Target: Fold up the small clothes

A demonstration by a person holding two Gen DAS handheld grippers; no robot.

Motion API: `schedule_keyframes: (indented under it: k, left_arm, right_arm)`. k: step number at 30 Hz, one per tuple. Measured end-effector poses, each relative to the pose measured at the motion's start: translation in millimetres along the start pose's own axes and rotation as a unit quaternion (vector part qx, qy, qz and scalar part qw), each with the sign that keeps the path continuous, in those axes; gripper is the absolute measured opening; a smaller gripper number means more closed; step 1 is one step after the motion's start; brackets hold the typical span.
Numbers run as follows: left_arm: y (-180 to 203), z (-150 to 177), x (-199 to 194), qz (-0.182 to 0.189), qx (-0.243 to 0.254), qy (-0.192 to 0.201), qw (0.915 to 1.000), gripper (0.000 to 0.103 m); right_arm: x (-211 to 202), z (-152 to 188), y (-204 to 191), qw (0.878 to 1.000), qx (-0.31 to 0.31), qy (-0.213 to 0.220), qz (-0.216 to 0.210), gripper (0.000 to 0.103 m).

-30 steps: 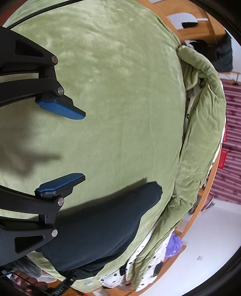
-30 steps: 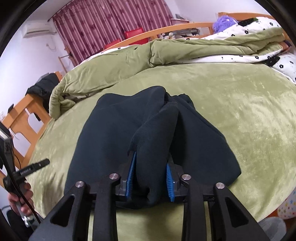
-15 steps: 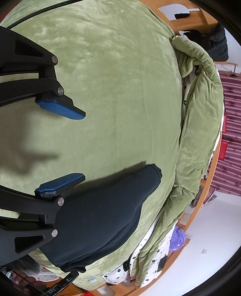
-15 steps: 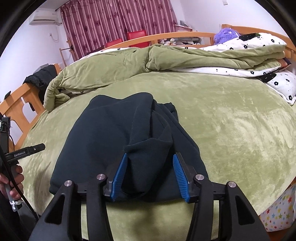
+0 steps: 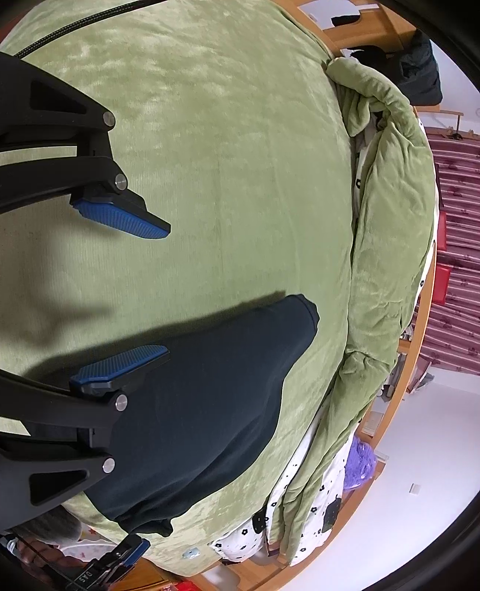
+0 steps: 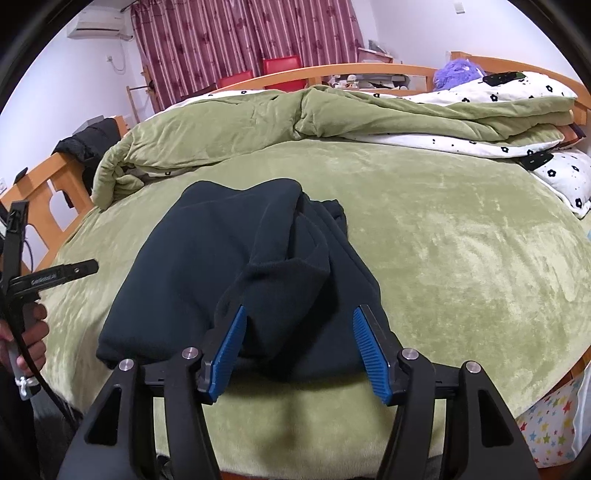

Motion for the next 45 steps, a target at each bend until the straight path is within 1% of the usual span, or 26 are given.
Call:
schedule_keyframes:
  k: [3,6,8,10,12,13,15,17,19,20,22,23,24,26,27,28,29,31,33,36,38,40,41,42,43,45]
  left_arm:
    - [1.6,1.6,2.4,0.001,0.004,-0.004,1.0000,0.058]
    - [-1.2,2.5,3.0,-0.001,0.003,-0.007,1.0000,0.058]
    - [-4.4,2.6,2.0,-0.002,0.001,-0.008,1.0000,0.058]
    - [-8.6,3.3,0.3,-0.005,-0.003,-0.007,1.0000,0.058]
    - [-13.0,4.4,-0.8,-0.007,-0.008,-0.007,0.9999,0.058]
    - [-15.7,5.0,-1.3,-0.010,-0.010,-0.008,0.9999,0.058]
    - [-18.5,6.2,-1.5,-0.012,-0.012,-0.009,0.9998,0.058]
    - [-20.8,7.0,-1.1,-0.014,-0.014,-0.009,0.9998,0.058]
    - [-23.2,8.0,0.6,-0.014,-0.017,-0.010,0.9997,0.058]
    - [-24.0,7.8,2.1,-0.014,-0.019,-0.011,0.9997,0.058]
    - [-24.6,7.7,5.3,-0.012,-0.021,-0.012,0.9996,0.058]
    - [-24.0,7.4,7.3,-0.010,-0.022,-0.013,0.9996,0.058]
    - [-23.3,6.9,8.6,-0.009,-0.023,-0.014,0.9996,0.058]
    - [-20.1,5.9,11.7,-0.004,-0.023,-0.014,0.9996,0.058]
    - [-18.0,5.4,12.8,-0.002,-0.021,-0.015,0.9997,0.058]
    - [-15.5,4.9,13.4,0.000,-0.017,-0.015,0.9997,0.058]
    - [-13.2,4.4,13.6,0.000,-0.013,-0.016,0.9998,0.058]
    - [-8.4,3.2,14.0,0.001,-0.005,-0.016,0.9999,0.058]
    - [-5.6,2.4,13.9,0.003,-0.002,-0.015,0.9999,0.058]
    - [-2.3,-0.4,15.3,0.006,0.001,-0.015,0.9999,0.058]
    - [0.0,-2.0,16.9,0.005,0.002,-0.015,0.9999,0.058]
    - [0.9,-2.9,18.7,0.005,0.002,-0.016,0.9999,0.058]
    - [1.0,-3.1,20.2,0.003,0.001,-0.018,0.9998,0.058]
    - [0.9,-2.8,21.3,0.002,0.001,-0.019,0.9998,0.058]
    - [0.9,-2.7,22.3,0.002,0.000,-0.020,0.9998,0.058]
    - [1.9,-2.4,24.0,0.000,-0.001,-0.021,0.9998,0.058]
  right_arm:
    - [-2.8,4.1,-5.2,1.000,-0.002,0.001,-0.026,0.063]
    - [2.5,4.5,-17.0,0.999,-0.001,-0.002,-0.036,0.065]
    - [11.0,3.6,-25.0,0.999,0.002,-0.007,-0.034,0.065]
    - [27.0,1.4,-33.3,1.000,0.007,-0.019,-0.011,0.065]
    - [42.2,-2.9,-38.6,1.000,0.012,-0.028,0.008,0.054]
    - [48.0,-6.9,-41.2,0.999,0.013,-0.027,0.011,0.038]
    - [50.3,-16.6,-45.2,1.000,0.005,-0.012,0.005,0.030]
    - [37.1,-26.1,-39.4,1.000,0.003,0.028,-0.006,0.024]
    - [21.8,-33.2,-25.0,0.998,0.018,0.062,-0.021,0.024]
    - [18.7,-34.8,-18.2,0.997,0.022,0.068,-0.022,0.024]
    - [27.0,-32.6,-2.8,0.998,0.020,0.057,0.010,0.024]
    - [36.3,-29.7,3.7,0.999,0.021,0.040,0.024,0.024]
    - [53.8,-23.5,12.4,0.999,0.028,0.000,0.032,0.025]
    - [77.5,-13.4,19.0,0.997,0.036,-0.069,0.015,0.031]
    - [79.1,-12.4,22.2,0.996,0.040,-0.073,0.013,0.033]
    - [75.7,-13.2,24.2,0.997,0.039,-0.066,0.013,0.038]
    - [70.3,-15.4,25.6,0.998,0.034,-0.057,0.020,0.048]
    - [56.1,-21.0,30.1,0.998,0.024,-0.028,0.049,0.052]
    - [43.4,-28.5,34.1,0.998,0.018,-0.006,0.058,0.051]
    - [33.7,-40.7,34.3,0.998,0.011,0.019,0.065,0.044]
    - [38.0,-45.3,28.7,0.998,0.000,0.022,0.058,0.033]
    - [51.7,-42.4,20.8,0.998,-0.017,0.004,0.058,0.028]
    - [59.7,-38.6,17.4,0.997,-0.027,-0.004,0.069,0.028]
    - [72.7,-32.6,15.5,0.995,-0.041,-0.023,0.091,0.028]
    - [81.1,-28.5,16.9,0.993,-0.043,-0.039,0.102,0.027]
    - [89.5,-23.4,26.9,0.994,-0.016,-0.061,0.091,0.028]
Point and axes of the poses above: each gripper's, at about its wrist camera, not at the fingertips, and x roughly the way its jaws point, y to its right, z to its underside, the point moved 3 cm from there along x, roughly the way its jaws point, and after that the axes turned 15 degrees about z, right-handed, at the moved point
